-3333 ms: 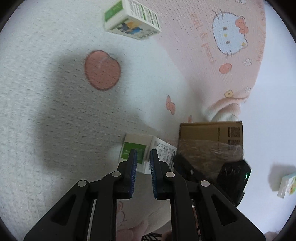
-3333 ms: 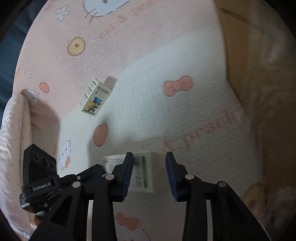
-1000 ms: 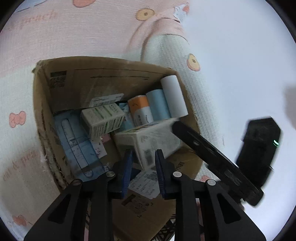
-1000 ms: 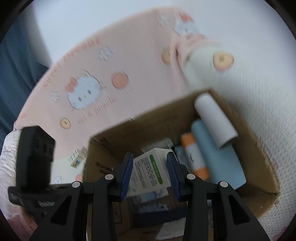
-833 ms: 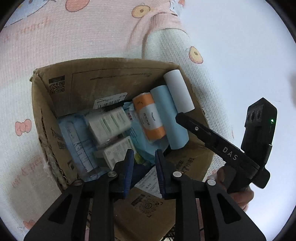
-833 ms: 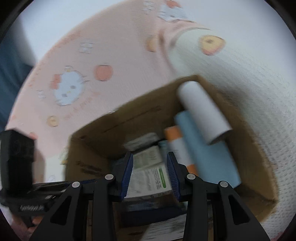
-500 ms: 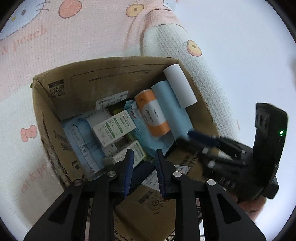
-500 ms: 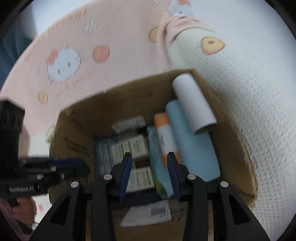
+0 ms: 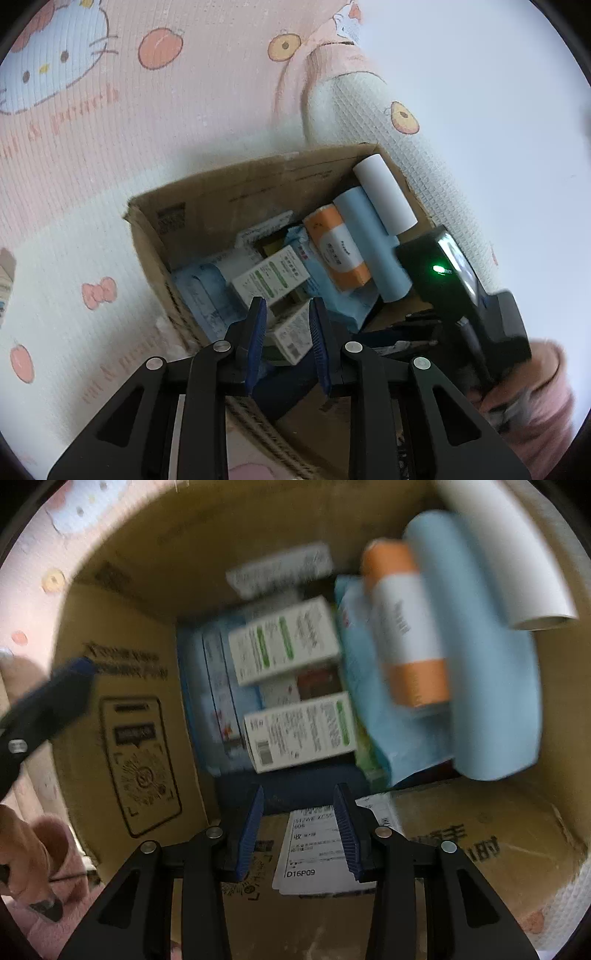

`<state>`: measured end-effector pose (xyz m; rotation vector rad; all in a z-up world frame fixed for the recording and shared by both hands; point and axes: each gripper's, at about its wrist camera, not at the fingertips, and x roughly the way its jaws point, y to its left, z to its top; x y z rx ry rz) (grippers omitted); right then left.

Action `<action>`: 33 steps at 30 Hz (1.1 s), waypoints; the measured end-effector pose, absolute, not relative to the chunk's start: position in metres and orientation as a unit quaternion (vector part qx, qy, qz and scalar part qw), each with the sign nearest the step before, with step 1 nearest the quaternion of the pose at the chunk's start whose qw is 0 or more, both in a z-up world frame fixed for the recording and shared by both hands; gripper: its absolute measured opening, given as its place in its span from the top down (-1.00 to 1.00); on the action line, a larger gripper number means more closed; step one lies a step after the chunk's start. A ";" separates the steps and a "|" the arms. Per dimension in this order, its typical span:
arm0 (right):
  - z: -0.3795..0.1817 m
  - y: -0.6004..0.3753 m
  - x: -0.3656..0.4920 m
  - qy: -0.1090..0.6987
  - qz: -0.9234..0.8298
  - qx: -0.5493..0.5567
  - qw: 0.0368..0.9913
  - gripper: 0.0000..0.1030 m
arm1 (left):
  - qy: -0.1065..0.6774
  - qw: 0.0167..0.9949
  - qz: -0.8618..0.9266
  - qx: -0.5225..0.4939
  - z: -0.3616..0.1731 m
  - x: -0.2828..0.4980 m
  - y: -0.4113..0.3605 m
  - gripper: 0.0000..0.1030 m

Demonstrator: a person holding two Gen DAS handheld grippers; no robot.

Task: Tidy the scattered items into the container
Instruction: 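Lower the medicine box into the cardboard box and open the left gripper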

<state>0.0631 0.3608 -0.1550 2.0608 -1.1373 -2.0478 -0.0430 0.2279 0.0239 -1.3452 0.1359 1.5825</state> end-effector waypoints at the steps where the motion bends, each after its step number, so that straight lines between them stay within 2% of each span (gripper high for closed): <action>1: -0.159 0.362 0.059 -0.361 -0.646 0.672 0.018 0.29 | 0.059 0.505 0.656 -0.557 0.024 -0.045 0.229 0.48; 8: -0.193 0.362 0.044 -0.378 -0.586 0.717 0.009 0.29 | 0.110 0.528 0.642 -0.545 0.022 -0.048 0.253 0.49; 11: -0.197 0.351 0.038 -0.341 -0.582 0.738 0.017 0.29 | 0.139 0.532 0.626 -0.552 0.018 -0.050 0.267 0.51; 17: -0.217 0.326 0.028 -0.273 -0.543 0.793 0.041 0.29 | 0.148 0.545 0.621 -0.543 0.019 -0.056 0.278 0.51; 21: -0.212 0.334 0.013 -0.255 -0.590 0.766 0.016 0.28 | 0.149 0.538 0.623 -0.549 0.020 -0.062 0.276 0.51; 24: -0.226 0.339 0.010 -0.312 -0.587 0.747 0.014 0.28 | 0.157 0.528 0.627 -0.551 0.019 -0.064 0.273 0.51; 28: -0.227 0.338 0.013 -0.325 -0.604 0.728 -0.003 0.28 | 0.157 0.518 0.633 -0.554 0.016 -0.067 0.267 0.51; 33: -0.210 0.330 0.020 -0.281 -0.635 0.719 -0.019 0.28 | 0.155 0.505 0.633 -0.566 0.012 -0.069 0.262 0.51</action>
